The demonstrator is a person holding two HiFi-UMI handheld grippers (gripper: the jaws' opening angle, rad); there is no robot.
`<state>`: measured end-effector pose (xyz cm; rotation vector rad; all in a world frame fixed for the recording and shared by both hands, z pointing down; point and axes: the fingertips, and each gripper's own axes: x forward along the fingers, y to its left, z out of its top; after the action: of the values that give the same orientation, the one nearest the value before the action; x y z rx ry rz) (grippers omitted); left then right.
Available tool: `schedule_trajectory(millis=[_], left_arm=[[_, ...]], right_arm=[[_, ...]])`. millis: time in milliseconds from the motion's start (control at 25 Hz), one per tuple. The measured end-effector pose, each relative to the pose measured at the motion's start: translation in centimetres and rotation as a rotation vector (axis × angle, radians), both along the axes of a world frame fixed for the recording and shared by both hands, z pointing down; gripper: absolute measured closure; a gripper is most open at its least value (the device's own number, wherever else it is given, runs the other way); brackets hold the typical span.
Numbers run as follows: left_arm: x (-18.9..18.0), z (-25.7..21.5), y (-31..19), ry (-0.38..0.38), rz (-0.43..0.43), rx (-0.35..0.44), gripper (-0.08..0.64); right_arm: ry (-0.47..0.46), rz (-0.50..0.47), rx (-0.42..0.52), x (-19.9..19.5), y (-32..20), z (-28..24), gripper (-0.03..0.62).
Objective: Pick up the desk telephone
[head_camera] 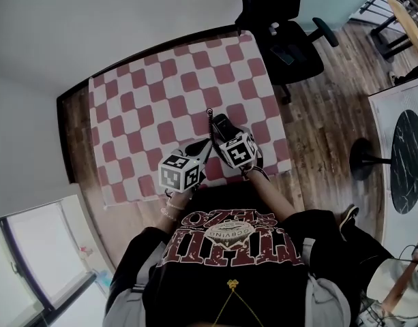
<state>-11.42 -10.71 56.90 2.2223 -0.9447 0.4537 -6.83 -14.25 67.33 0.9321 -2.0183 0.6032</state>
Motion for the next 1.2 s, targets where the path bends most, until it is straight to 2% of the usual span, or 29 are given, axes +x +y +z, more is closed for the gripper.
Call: schedule_trajectory(millis=[280, 1200], left_arm=[[0.5, 0.1, 0.1, 0.016, 0.008, -0.004, 0.558], [2.0, 0.7, -0.1, 0.017, 0.022, -0.029, 0.558]], right_arm=[[0.017, -0.002, 0.000, 0.7, 0.4, -0.5, 0.303], [-0.037, -0.012, 0.001, 1.7, 2.0, -4.8, 0.304]])
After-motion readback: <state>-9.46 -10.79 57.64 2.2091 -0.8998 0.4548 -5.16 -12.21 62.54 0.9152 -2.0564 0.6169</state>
